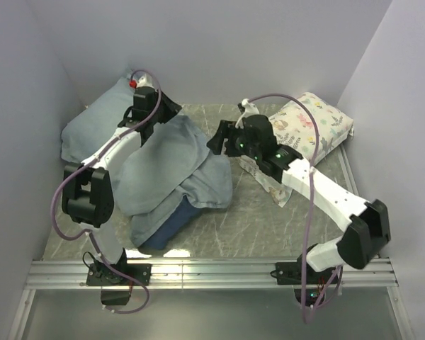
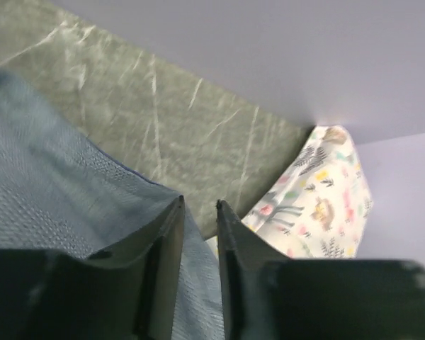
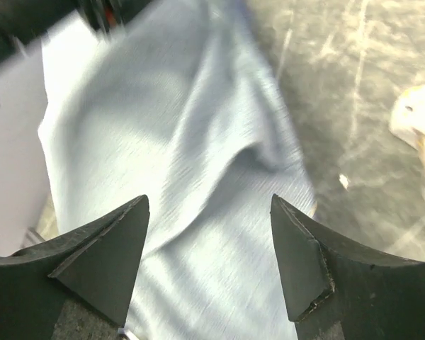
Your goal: Remove the pillowcase from the pillow
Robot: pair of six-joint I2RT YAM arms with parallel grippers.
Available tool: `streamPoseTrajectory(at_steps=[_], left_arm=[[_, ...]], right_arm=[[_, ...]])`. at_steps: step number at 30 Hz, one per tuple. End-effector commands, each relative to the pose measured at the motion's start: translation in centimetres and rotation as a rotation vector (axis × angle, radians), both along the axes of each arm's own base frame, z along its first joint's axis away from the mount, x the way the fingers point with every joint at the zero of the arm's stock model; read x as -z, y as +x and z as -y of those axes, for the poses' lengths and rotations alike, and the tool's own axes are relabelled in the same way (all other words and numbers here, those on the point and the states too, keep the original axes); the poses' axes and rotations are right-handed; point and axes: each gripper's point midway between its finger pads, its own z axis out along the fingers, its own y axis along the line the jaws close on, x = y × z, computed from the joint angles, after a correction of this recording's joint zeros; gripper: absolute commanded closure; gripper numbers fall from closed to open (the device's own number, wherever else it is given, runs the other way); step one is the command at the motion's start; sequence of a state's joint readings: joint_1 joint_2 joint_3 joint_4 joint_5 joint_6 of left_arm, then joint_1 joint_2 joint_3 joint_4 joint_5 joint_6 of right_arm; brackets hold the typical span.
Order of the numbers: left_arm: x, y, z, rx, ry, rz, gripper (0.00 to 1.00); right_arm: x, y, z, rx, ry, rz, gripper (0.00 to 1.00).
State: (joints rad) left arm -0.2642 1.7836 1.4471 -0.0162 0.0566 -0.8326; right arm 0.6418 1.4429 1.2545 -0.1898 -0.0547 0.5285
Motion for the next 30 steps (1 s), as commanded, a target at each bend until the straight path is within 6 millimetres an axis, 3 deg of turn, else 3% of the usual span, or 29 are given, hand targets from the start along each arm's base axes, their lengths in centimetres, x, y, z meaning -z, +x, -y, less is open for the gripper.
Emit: streamPoseTrajectory(at_steps=[1,5,6,7,9,10,13,18,22,25,27,28,29,30], left_arm=[[-4.9,1.3,0.7,0.053,-0.016,0.122,0.68],[-7.5,0.4,0.0,0.051,0.032,0.186,0.44],[-7.3,-0.3,-0.4,0.045,0.049,0.171,0.35],[-8.8,-1.2,-1.0,0.030,0.058,0.195,0.31],[-8.6,-2.5,-2.3,-0.002,0.114,0.177,0.25],[-10.3,-3.8,-2.9,-0.016,0.121,0.203,0.23],[-10.6,-7.2,-4.8,-0.058,0.152,0.196,0.21],[-7.3,-13.0,-6.4,-0.079,0.142,0.137,0.21],[-3.7,-16.5,-6.0,-0.041,0.151,0.086,0.21],[-1.7,-18.8,-4.7,0.027,0.212,0.050,0.21],[-1.5,-19.9,-3.6,0.059,0.240,0.048,0.21],[-1.5,-20.1,-3.2,0.076,0.245,0.045,0.21],[-1.2,-20.7,-2.5,0.113,0.256,0.040,0.21],[-1.1,-20.9,-2.3,0.130,0.262,0.037,0.20]], right_arm=[[-1.0,-3.3,0.6,-0.041,-0.037,0.056,0.23],[0.7,-7.8,-1.7,-0.113,-0.108,0.066,0.23],[1.5,-8.5,-2.0,-0.119,-0.129,0.062,0.23],[1.7,-8.8,-2.0,-0.101,-0.143,0.072,0.23],[2.4,-10.7,-3.2,-0.132,-0.151,0.071,0.23],[2.7,-11.1,-3.6,-0.137,-0.159,0.068,0.23],[3.7,-12.3,-4.9,-0.150,-0.189,0.074,0.23],[5.5,-13.6,-8.2,-0.195,-0.227,0.063,0.23],[6.4,-12.8,-8.8,-0.160,-0.226,0.065,0.23],[7.8,-11.8,-8.2,-0.107,-0.290,0.070,0.26],[8.2,-11.6,-7.7,-0.090,-0.301,0.072,0.44],[8.3,-11.5,-7.4,-0.080,-0.299,0.070,0.57],[8.1,-11.6,-6.7,-0.070,-0.297,0.071,0.79],[8.1,-11.7,-6.4,-0.064,-0.295,0.072,0.87]])
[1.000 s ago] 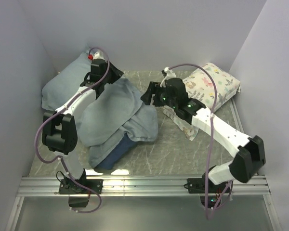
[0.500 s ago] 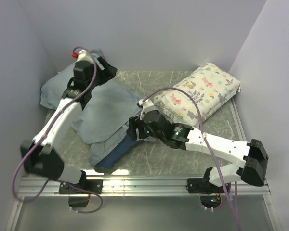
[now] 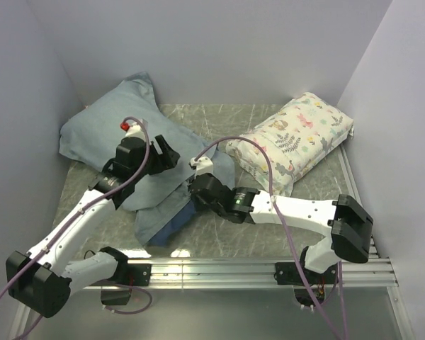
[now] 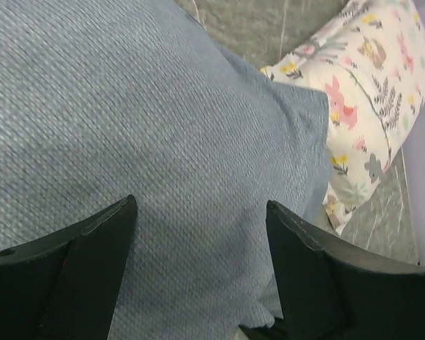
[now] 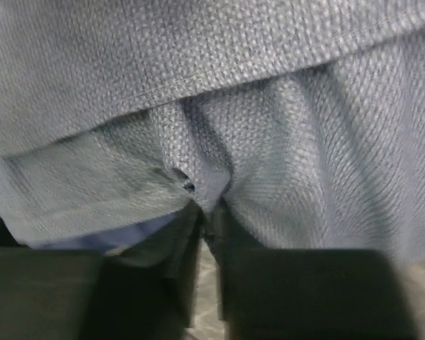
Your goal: Remove the pillowcase from the pillow
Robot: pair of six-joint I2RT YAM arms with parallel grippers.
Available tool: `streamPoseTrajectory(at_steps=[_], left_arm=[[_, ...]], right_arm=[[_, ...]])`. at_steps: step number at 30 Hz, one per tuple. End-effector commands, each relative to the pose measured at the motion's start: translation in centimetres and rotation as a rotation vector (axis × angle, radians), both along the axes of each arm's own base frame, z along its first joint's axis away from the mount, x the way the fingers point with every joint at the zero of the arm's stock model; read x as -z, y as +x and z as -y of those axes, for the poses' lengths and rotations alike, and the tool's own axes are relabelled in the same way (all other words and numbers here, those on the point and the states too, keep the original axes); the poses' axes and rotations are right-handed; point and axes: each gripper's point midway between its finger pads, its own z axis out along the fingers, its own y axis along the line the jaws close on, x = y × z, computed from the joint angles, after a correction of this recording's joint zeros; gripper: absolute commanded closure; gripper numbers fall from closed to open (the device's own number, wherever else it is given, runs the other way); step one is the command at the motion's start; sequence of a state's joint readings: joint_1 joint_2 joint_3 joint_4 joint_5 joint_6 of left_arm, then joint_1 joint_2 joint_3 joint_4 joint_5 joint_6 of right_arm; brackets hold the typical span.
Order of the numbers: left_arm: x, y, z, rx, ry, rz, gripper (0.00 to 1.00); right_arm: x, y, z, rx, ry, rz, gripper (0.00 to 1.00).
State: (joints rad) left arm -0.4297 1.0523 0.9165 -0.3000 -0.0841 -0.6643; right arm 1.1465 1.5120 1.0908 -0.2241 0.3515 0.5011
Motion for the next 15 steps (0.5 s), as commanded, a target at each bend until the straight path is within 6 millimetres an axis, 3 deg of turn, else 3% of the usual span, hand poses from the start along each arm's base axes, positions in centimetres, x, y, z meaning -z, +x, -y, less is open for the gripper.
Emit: streamPoseTrajectory(at_steps=[1,6,15], left_arm=[[-1.3,-0.8,0.6,0.053,0.040,0.043,0.20],[-0.2,-2.2,3.0,0.190,0.112,0.011,0.18],[0.6,-2.9,5.8,0.295,0.235,0.010,0.17]], right_arm=[[-2.6,1.4,1.4,0.097,0.064,0.075,0.91],[-1.6,0.8,4.5,0.142,0.038,0.073,0.98],[0.4,0.1,5.8,0.176,0.018,0.035,0.99]])
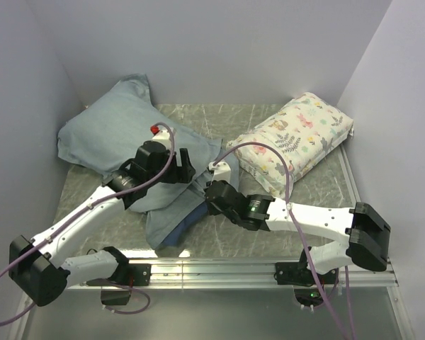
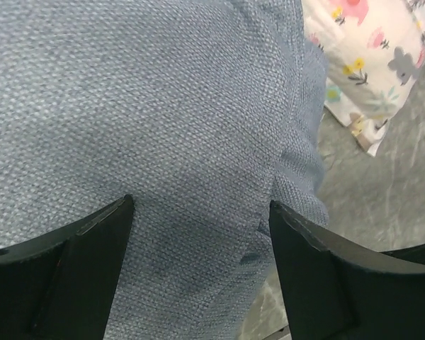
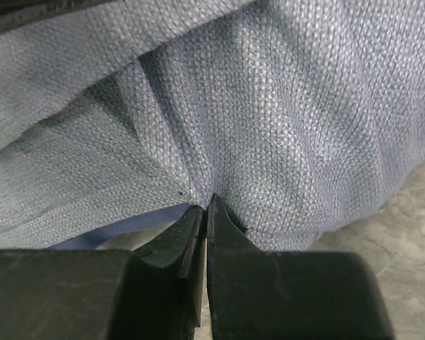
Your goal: Remove the pillowcase from the pillow
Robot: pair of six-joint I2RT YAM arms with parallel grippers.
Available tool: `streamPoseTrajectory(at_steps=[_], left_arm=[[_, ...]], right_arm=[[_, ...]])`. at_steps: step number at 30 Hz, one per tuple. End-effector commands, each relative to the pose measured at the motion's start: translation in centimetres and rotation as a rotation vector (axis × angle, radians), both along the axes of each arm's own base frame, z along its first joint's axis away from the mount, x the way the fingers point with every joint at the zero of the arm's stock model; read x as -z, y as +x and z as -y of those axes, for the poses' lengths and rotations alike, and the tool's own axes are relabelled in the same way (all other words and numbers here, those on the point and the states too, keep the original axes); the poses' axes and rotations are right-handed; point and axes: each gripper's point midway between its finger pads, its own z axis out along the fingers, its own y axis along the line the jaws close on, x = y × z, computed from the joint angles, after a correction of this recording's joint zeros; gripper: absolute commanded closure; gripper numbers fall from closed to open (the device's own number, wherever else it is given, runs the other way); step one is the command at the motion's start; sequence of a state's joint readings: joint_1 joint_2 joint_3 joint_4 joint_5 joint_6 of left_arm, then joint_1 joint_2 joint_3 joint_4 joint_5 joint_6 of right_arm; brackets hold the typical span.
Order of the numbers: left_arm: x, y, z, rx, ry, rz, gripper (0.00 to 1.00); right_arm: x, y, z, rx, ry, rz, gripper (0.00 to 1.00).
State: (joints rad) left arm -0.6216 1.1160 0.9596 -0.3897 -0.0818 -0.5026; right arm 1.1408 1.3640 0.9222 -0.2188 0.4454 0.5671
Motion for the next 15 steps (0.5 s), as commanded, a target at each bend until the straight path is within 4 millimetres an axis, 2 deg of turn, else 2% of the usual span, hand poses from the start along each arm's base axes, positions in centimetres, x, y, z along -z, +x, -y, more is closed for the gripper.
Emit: streamPoseTrajectory(at_steps=[1,5,8,10,11,14,15], left_arm=[[-1.0,0.4,0.5,0.035,0.083,0.028,0.18],[-0.2,1.3,0.1,-0.024,0.150,0.005,0.33],[0.1,2.2,-0.5,-0.082,0.186,-0.004,0.56],[-0.3,3.2,-0.8,-0.131,0.207,0.006,0.70],[-0.6,3.6,-1.0,-0.151,0.216,0.014,0.81],[-2.3,5.2,-2.1,-0.247,0.244,0.062,0.97],[-3.2,5.9,-2.1,-0.266,0.240,0.079,0.99]], right_arm=[[-0.5,0.5,1.2,0.065,0.011,0.019,0.99],[-0.7,0.5,1.6,0.074,0.015,0.023,0.99],[-0.7,0.5,1.7,0.081,0.012,0.024,0.99],[-0.7,0.5,1.7,0.082,0.010,0.022,0.99],[-0.7,0.5,1.8,0.080,0.006,0.021,1.00],[-0.5,0.3,2.1,0.085,0.003,0.017,1.00],[-0.8,0.3,2.3,0.088,0.008,0.021,1.00]])
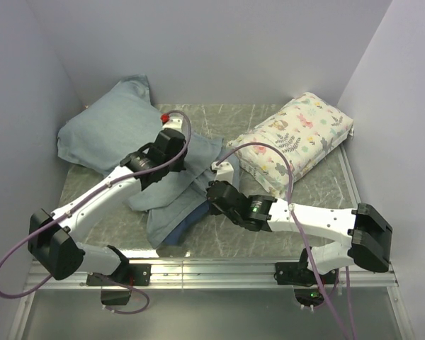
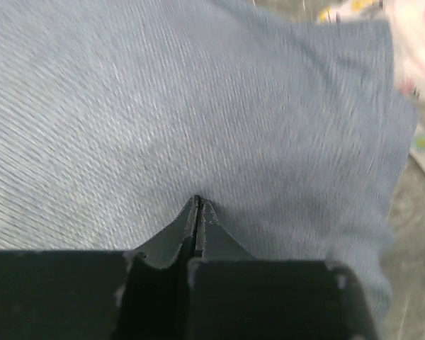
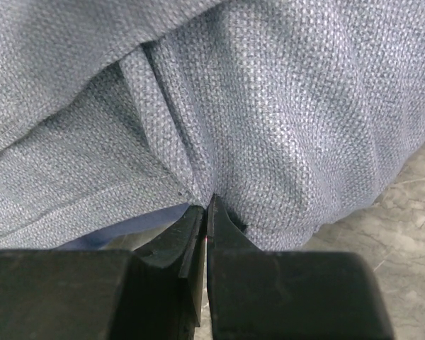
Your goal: Remove the pillowcase from the pillow
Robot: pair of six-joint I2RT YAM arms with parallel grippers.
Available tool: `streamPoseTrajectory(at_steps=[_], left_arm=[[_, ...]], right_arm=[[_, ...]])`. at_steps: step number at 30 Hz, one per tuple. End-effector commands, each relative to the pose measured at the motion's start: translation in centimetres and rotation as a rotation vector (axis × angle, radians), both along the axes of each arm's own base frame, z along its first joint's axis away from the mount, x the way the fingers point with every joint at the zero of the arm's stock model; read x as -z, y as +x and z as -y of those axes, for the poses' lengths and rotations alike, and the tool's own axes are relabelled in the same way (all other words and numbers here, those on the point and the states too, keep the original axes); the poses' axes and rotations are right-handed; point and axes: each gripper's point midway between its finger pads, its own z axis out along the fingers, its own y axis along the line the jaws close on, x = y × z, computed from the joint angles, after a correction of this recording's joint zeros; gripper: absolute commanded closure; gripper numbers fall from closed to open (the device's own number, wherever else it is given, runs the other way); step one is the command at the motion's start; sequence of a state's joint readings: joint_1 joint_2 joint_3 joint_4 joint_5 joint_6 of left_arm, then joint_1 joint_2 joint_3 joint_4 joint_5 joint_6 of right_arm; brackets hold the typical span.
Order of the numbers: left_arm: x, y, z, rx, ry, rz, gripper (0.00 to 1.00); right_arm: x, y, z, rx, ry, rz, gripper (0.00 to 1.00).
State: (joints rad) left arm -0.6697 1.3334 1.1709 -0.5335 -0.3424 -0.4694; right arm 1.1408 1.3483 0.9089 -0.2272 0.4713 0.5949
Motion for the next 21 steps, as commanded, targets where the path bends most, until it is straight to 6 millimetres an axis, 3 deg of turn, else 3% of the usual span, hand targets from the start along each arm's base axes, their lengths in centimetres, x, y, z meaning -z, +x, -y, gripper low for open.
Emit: streamPoseTrajectory(at_steps=[1,2,8,9,10,13,14,17,21], left_arm=[[-4.3,2.7,-1.5,-0.123,0.012,0.119,0.99],[-5.6,3.5,-1.8,-0.145,0.000,0.141,0.99],[-7.4,6.5,-2.7,-0.159,-0.036,0.150,0.99],[-7.8,6.5,-2.3,-0.129,-0.045,0.153,1.00],[-8.6,6.2,-0.3,-0.035,-0.106,0.164,1.00],[-8.2,4.7,1.9,0.073,-0.116,0.143,0.68],[-7.4,3.7,2.5,0.100,-0.080,0.111,0.48],[-4.7,1.6,4.0,0.170,0.009,0.051,0.31],[-3.6,-1.1,4.2,0.214,0.048,0.036,0.23]], right_arm=[[-0.8,0.2,1.9,0.057,0.000,0.019,1.00],[-0.8,0.1,2.5,0.067,-0.005,0.022,1.00],[-0.5,-0.7,4.9,0.100,-0.005,0.022,1.00],[-0.4,-0.8,5.0,0.101,-0.001,0.019,1.00],[-0.2,-0.8,5.1,0.103,-0.001,0.018,1.00],[0.4,-0.9,5.3,0.105,0.006,0.009,1.00],[0.7,-1.0,5.3,0.100,0.002,0.002,1.00],[1.5,-1.5,5.2,0.086,0.012,-0.020,1.00],[2.5,-1.8,5.8,0.104,0.012,-0.035,1.00]])
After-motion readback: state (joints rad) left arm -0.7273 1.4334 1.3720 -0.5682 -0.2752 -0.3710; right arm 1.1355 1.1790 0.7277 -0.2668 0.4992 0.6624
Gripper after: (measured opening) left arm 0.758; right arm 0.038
